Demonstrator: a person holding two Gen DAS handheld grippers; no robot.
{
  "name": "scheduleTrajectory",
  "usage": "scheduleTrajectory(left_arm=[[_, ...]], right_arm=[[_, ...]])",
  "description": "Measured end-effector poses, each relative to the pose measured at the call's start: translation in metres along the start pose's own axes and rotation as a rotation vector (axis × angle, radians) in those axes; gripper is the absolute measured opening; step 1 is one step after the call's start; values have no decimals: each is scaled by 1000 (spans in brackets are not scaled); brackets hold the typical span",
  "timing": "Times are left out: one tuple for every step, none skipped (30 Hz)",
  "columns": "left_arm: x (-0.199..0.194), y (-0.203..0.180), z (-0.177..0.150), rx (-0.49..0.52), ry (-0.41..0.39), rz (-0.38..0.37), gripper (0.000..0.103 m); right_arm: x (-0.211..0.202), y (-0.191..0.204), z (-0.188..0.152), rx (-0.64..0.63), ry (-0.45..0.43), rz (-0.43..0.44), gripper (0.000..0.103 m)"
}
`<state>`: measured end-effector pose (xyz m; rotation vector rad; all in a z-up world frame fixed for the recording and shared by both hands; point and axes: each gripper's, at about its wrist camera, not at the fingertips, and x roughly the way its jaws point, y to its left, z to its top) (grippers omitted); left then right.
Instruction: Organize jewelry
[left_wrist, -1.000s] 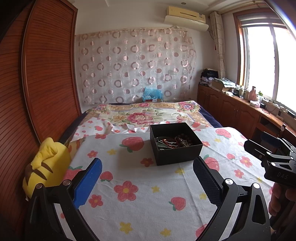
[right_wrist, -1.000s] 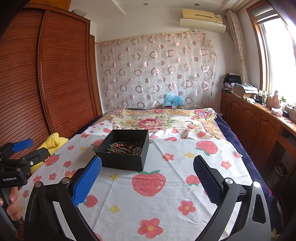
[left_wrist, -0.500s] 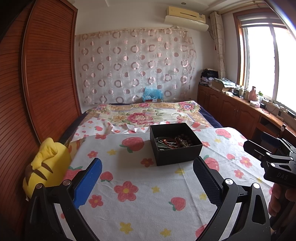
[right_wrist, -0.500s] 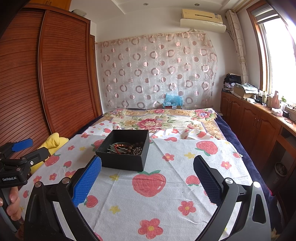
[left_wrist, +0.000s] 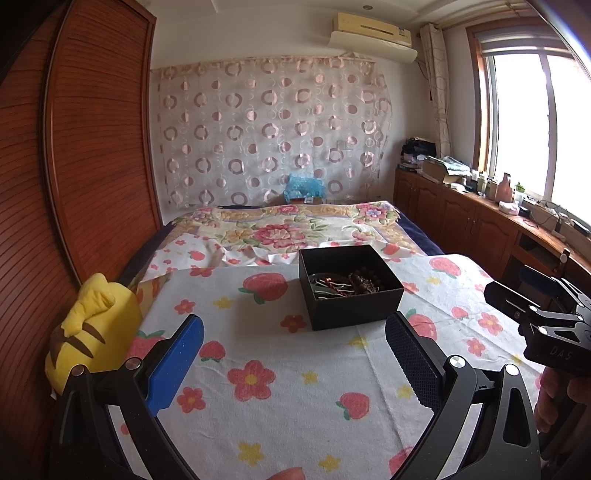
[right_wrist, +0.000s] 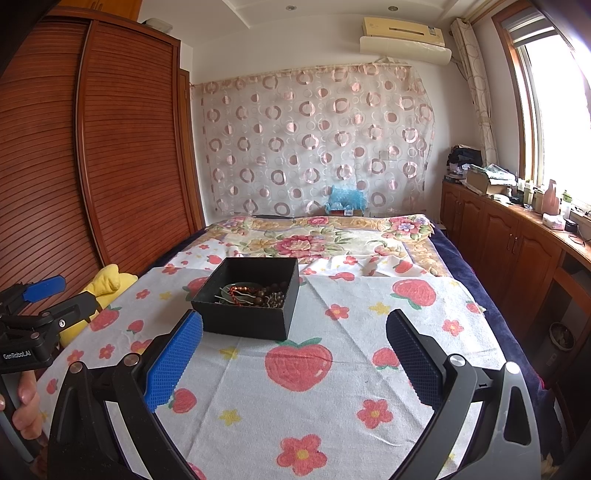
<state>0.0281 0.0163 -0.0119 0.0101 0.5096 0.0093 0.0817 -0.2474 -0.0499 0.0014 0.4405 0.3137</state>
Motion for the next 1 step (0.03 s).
scheduleTrajectory(left_arm=[[0,0,0,0,0,-1,95]], right_arm=[[1,0,1,-1,0,-1,100]])
